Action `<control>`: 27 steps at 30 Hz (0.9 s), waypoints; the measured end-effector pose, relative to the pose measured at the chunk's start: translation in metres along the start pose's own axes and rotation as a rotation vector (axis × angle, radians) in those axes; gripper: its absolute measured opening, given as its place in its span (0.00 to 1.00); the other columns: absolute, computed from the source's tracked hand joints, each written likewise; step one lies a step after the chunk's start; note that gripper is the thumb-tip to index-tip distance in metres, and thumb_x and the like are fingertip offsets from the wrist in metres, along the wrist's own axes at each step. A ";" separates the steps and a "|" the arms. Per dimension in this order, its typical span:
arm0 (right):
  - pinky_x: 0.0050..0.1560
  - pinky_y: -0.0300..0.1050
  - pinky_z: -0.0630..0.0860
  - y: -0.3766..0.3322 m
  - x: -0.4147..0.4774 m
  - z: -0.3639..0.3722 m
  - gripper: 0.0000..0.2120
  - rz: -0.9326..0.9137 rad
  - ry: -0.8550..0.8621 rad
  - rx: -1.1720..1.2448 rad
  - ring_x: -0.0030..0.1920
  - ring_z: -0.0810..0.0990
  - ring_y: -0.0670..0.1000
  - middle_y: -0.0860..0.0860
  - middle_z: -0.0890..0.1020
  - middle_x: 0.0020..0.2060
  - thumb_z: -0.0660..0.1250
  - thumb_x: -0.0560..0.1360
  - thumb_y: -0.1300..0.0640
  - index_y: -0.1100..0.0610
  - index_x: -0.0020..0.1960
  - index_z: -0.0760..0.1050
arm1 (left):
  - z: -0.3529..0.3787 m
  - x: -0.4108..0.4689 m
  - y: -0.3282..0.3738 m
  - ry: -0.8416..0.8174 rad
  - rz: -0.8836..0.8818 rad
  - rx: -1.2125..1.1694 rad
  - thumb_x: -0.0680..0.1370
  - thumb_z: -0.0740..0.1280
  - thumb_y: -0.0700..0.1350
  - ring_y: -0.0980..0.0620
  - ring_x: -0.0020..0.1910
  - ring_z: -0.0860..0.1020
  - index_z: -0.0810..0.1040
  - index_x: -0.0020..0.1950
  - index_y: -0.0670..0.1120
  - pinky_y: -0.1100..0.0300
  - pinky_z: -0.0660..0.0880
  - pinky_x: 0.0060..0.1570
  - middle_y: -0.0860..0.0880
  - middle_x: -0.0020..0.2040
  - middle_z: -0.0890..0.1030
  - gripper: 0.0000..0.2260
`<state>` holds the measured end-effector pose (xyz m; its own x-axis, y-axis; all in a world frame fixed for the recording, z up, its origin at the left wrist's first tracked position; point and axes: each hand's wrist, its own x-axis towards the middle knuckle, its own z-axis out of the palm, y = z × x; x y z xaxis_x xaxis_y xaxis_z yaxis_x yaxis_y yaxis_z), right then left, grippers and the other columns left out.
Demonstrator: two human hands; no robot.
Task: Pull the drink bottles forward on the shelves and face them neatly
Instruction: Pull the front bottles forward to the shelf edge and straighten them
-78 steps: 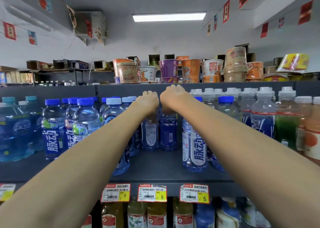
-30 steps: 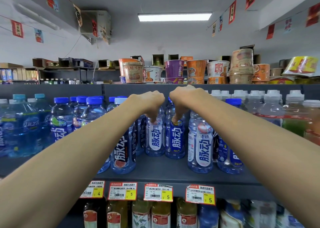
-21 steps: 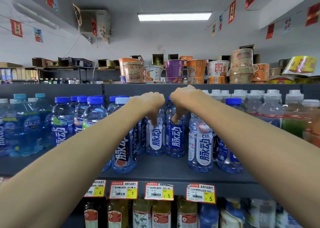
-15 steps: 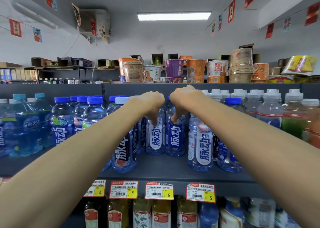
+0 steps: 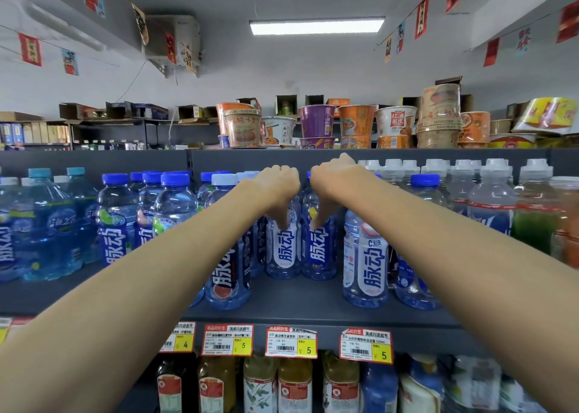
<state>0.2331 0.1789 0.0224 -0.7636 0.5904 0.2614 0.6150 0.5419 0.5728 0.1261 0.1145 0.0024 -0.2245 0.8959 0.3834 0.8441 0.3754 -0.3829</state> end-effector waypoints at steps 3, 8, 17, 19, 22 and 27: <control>0.63 0.51 0.67 -0.002 0.000 0.006 0.45 -0.011 0.047 -0.002 0.63 0.77 0.55 0.49 0.76 0.59 0.72 0.63 0.26 0.53 0.70 0.71 | 0.001 0.001 0.001 0.004 0.000 0.016 0.62 0.82 0.59 0.46 0.59 0.73 0.71 0.65 0.43 0.56 0.72 0.57 0.46 0.59 0.73 0.39; 0.64 0.51 0.67 -0.002 0.002 0.004 0.44 -0.005 0.052 -0.001 0.64 0.76 0.56 0.49 0.76 0.61 0.75 0.63 0.28 0.52 0.70 0.72 | 0.002 -0.001 -0.002 0.022 0.009 0.020 0.63 0.82 0.59 0.46 0.59 0.74 0.71 0.65 0.42 0.55 0.72 0.58 0.45 0.60 0.73 0.39; 0.68 0.53 0.64 -0.001 -0.006 0.003 0.43 -0.024 0.068 -0.105 0.65 0.74 0.56 0.49 0.76 0.62 0.70 0.64 0.24 0.52 0.68 0.72 | 0.003 -0.003 0.000 0.025 -0.007 0.040 0.63 0.81 0.61 0.46 0.62 0.73 0.68 0.68 0.41 0.54 0.71 0.62 0.45 0.62 0.73 0.42; 0.70 0.55 0.61 0.003 -0.015 0.006 0.47 -0.023 0.136 -0.143 0.67 0.72 0.57 0.50 0.76 0.63 0.67 0.64 0.23 0.55 0.70 0.70 | 0.004 -0.008 0.003 0.038 -0.008 0.066 0.65 0.78 0.64 0.42 0.71 0.66 0.60 0.75 0.37 0.50 0.64 0.72 0.41 0.71 0.67 0.51; 0.69 0.56 0.62 0.008 -0.035 0.019 0.47 0.022 0.385 -0.184 0.65 0.72 0.58 0.55 0.76 0.63 0.63 0.69 0.23 0.61 0.69 0.67 | 0.005 -0.019 0.016 0.148 -0.033 -0.094 0.74 0.70 0.62 0.39 0.79 0.51 0.47 0.80 0.34 0.47 0.50 0.78 0.35 0.80 0.53 0.50; 0.72 0.58 0.59 0.012 -0.086 0.074 0.26 0.058 0.856 0.186 0.70 0.67 0.62 0.63 0.70 0.71 0.62 0.76 0.48 0.62 0.69 0.69 | 0.026 -0.048 0.065 0.585 -0.048 -0.746 0.77 0.62 0.35 0.45 0.72 0.66 0.62 0.76 0.37 0.56 0.63 0.70 0.40 0.72 0.68 0.27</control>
<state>0.3207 0.1787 -0.0511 -0.5694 0.0091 0.8220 0.6228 0.6574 0.4242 0.1790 0.1026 -0.0628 -0.1580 0.5465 0.8224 0.9790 -0.0217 0.2025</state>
